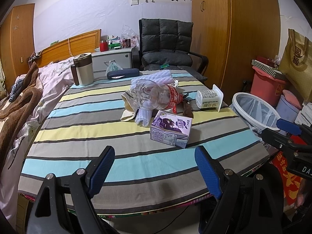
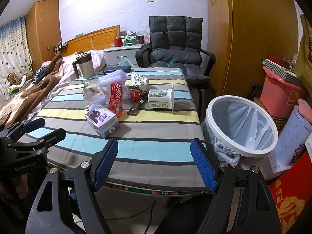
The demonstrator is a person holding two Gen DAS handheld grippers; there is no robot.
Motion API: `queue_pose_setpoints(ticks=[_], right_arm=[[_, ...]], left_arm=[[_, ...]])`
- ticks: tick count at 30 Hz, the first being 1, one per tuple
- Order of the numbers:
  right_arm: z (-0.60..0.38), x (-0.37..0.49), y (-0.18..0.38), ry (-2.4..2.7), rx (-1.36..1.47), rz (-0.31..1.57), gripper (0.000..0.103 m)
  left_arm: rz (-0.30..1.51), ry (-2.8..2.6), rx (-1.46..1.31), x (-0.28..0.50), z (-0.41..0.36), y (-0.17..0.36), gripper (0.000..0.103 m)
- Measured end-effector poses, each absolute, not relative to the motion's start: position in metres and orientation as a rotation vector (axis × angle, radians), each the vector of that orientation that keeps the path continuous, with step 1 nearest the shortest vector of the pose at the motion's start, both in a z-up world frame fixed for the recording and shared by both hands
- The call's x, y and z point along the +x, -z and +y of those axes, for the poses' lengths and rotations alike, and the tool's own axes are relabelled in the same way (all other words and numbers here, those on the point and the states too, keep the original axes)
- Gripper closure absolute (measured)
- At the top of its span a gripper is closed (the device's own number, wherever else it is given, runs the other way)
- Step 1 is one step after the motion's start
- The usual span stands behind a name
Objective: Collect trash
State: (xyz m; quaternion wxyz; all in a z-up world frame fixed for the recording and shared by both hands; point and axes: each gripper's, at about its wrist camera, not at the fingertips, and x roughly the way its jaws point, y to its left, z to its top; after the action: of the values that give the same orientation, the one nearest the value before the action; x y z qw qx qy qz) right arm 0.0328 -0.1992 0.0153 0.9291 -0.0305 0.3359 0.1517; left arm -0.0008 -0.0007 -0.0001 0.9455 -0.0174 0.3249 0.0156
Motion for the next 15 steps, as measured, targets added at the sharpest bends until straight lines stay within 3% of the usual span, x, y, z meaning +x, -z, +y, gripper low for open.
queue_pose_setpoints(ticks=[15], right_arm=[[-0.1991, 0.0328, -0.0155, -0.311, -0.063, 0.689, 0.025]], left_arm=[[0.661, -0.032, -0.034, -0.0009, -0.0003, -0.0002, 0.018]])
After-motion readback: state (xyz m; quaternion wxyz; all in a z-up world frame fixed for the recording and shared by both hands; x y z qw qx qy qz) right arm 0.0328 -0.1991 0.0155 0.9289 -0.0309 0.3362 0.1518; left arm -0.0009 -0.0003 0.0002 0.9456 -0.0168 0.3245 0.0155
